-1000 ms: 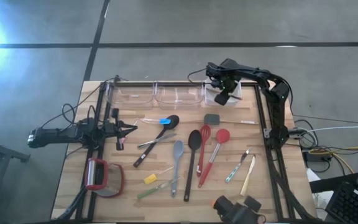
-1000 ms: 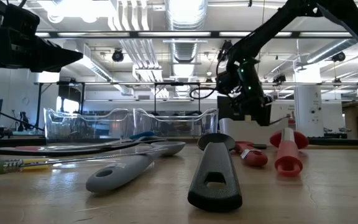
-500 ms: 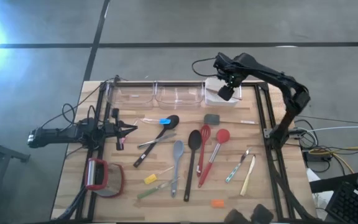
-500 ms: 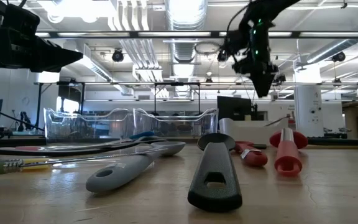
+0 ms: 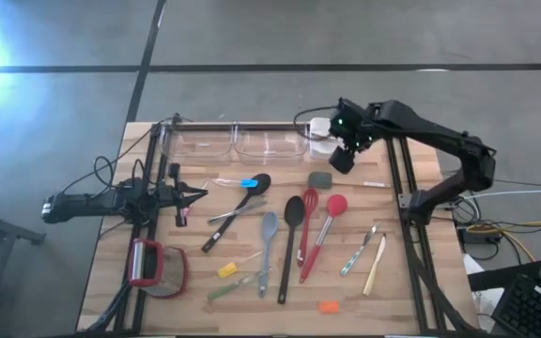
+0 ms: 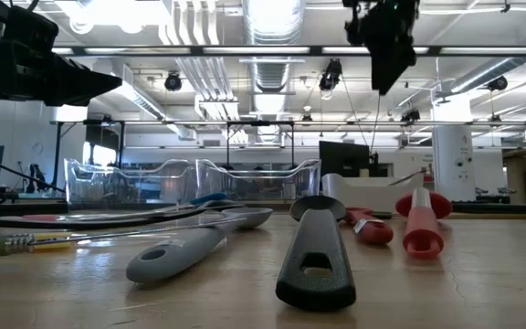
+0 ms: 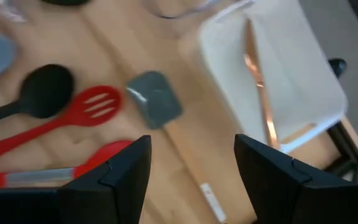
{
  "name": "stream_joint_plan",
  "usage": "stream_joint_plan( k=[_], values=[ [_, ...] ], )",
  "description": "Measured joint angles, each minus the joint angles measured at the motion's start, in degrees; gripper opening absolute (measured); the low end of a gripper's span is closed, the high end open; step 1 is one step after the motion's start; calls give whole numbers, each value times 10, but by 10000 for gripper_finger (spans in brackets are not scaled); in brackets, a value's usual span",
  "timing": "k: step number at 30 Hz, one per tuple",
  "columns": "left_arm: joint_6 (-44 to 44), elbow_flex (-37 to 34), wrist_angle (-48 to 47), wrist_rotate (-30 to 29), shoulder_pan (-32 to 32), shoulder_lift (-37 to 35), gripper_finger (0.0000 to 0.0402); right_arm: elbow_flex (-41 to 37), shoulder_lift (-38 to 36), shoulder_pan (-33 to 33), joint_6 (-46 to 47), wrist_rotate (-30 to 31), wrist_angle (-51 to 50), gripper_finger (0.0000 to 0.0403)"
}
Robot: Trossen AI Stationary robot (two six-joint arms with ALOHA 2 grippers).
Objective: Pick & Place Kitchen Items
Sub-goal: Put the orange spatula into the right transparent bin
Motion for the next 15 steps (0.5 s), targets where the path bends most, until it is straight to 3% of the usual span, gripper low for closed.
stream_joint_plan(
  k=[15],
  values=[
    [0,0,0,0,0,0,26,-1,6,248,143,1,5,226]
  ],
)
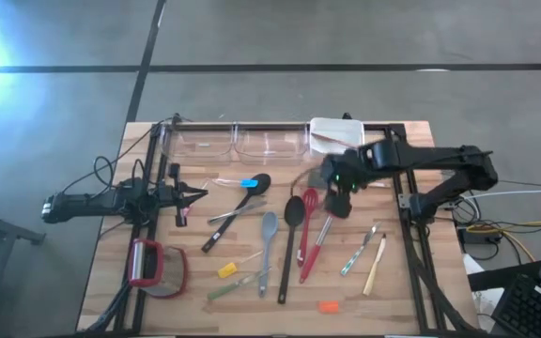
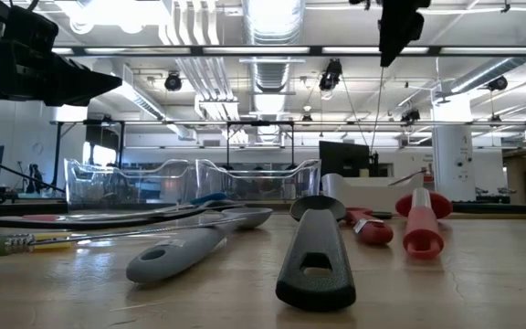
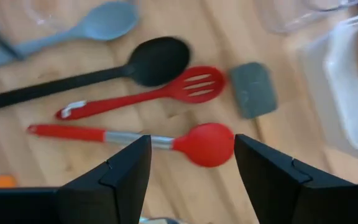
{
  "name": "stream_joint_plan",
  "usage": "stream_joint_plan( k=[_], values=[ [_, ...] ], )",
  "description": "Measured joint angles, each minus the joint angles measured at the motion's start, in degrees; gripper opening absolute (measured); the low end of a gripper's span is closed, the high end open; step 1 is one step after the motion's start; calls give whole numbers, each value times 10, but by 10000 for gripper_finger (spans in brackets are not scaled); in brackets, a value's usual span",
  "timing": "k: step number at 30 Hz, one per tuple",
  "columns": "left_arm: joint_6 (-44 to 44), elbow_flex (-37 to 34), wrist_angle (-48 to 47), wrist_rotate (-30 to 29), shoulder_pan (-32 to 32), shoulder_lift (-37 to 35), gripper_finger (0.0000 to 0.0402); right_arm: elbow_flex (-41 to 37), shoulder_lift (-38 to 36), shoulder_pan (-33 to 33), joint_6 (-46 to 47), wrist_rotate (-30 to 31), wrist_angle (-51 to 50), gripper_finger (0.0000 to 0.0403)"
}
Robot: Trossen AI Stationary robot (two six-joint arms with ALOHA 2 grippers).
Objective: Pick & Place Kitchen Items
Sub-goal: Put the orange spatula into the right transparent bin
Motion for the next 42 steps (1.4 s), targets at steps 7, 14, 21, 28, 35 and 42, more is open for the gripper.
stream_joint_plan(
  k=[7,14,21,28,35,42],
  values=[
    [0,0,0,0,0,0,26,-2,16,100,77,0,2,226],
    [0,0,0,0,0,0,26,-6,15,197,186,7,10,226],
    [0,0,0,0,0,0,26,-16,47,305,308,21,48,219],
    [0,0,0,0,0,0,26,-16,136,408,422,6,52,204],
    [0,0,0,0,0,0,26,-16,224,473,524,-21,71,203],
    [0,0,0,0,0,0,26,-16,283,480,544,-24,179,203]
  ],
)
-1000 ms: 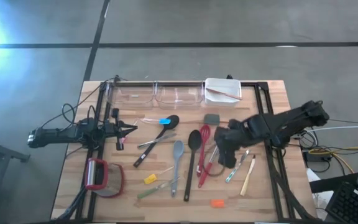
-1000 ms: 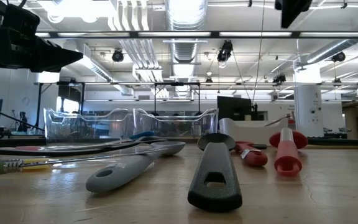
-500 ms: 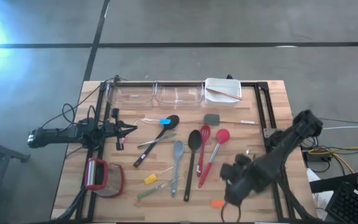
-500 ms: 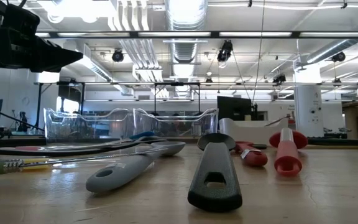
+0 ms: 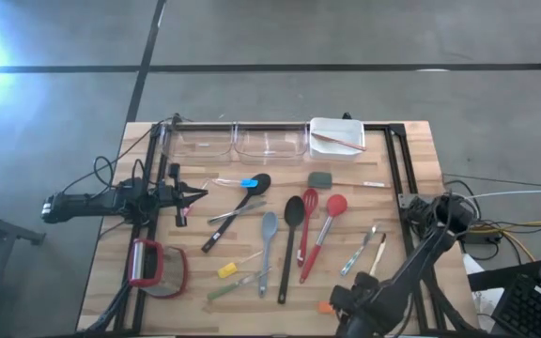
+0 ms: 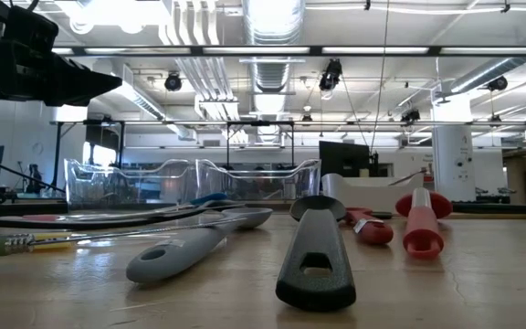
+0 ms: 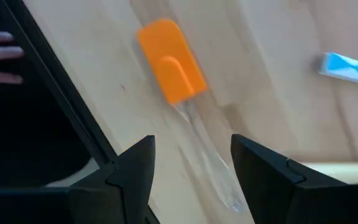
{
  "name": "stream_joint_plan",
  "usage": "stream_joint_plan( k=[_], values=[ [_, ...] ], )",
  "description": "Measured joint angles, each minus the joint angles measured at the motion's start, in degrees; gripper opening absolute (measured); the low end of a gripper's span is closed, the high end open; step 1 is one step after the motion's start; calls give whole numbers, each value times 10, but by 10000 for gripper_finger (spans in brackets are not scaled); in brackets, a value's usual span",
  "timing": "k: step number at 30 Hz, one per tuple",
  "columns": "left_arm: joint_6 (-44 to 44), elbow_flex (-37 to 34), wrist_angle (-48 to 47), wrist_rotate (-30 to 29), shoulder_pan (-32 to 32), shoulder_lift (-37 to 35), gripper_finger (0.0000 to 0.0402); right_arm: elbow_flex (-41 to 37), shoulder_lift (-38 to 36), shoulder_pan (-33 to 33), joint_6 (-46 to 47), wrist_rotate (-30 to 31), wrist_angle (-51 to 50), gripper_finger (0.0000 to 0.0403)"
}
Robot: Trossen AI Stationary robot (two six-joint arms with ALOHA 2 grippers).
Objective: Pick & Place Kitchen Items
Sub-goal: Put the orange spatula into the right transparent bin
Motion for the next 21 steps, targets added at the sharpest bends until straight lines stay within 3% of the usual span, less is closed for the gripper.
stream_joint_plan(
  k=[21],
  values=[
    [0,0,0,0,0,0,26,-7,50,-51,-56,7,79,203]
  ],
)
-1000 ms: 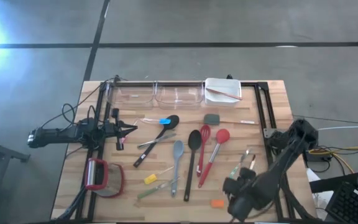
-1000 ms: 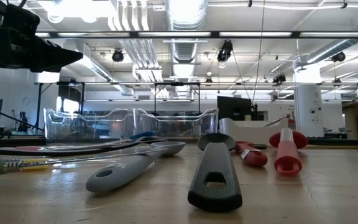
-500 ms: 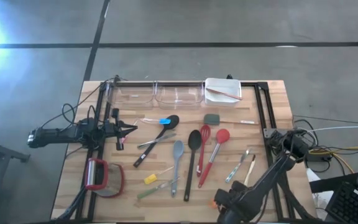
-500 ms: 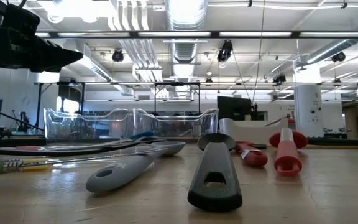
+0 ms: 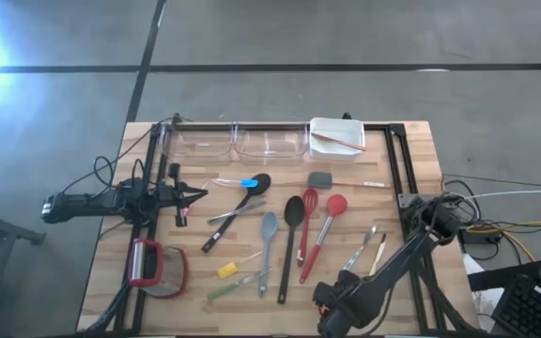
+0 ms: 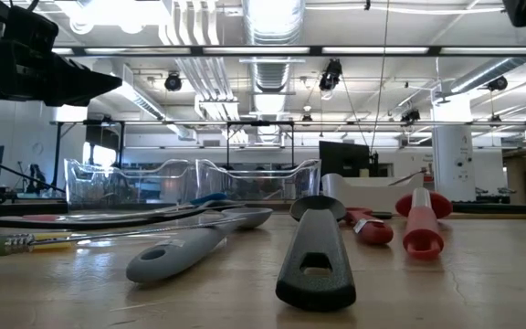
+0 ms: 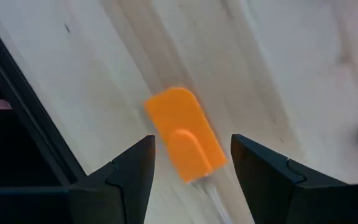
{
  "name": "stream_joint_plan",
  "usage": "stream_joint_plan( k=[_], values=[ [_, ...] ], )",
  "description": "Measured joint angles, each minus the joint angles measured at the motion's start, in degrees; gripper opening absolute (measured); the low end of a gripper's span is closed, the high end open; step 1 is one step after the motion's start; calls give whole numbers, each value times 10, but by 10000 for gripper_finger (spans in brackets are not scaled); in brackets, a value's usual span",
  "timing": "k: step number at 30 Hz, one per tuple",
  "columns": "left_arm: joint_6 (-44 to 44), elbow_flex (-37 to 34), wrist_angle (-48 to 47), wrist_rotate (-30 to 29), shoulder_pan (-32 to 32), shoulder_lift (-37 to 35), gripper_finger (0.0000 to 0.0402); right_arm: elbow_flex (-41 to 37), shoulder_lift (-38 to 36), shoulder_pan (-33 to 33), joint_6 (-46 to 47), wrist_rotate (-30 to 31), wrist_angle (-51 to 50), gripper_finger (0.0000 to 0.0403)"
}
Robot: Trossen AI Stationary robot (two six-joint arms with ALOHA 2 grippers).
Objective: Pick & Place Kitchen Items
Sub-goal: Put the orange spatula into the right transparent bin
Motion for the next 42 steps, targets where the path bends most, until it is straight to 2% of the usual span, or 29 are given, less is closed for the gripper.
stream_joint_plan(
  k=[15,18,26,31,42],
  values=[
    [0,0,0,0,0,2,26,-1,40,-6,-4,-44,0,196],
    [0,0,0,0,0,2,26,-2,37,-6,0,-44,-1,165],
    [0,0,0,0,0,2,26,-2,28,-5,2,-54,16,21],
    [0,0,0,0,0,2,26,-4,19,-6,-1,-55,23,7],
    [0,0,0,0,0,2,26,-5,15,-7,12,-51,21,8]
  ],
)
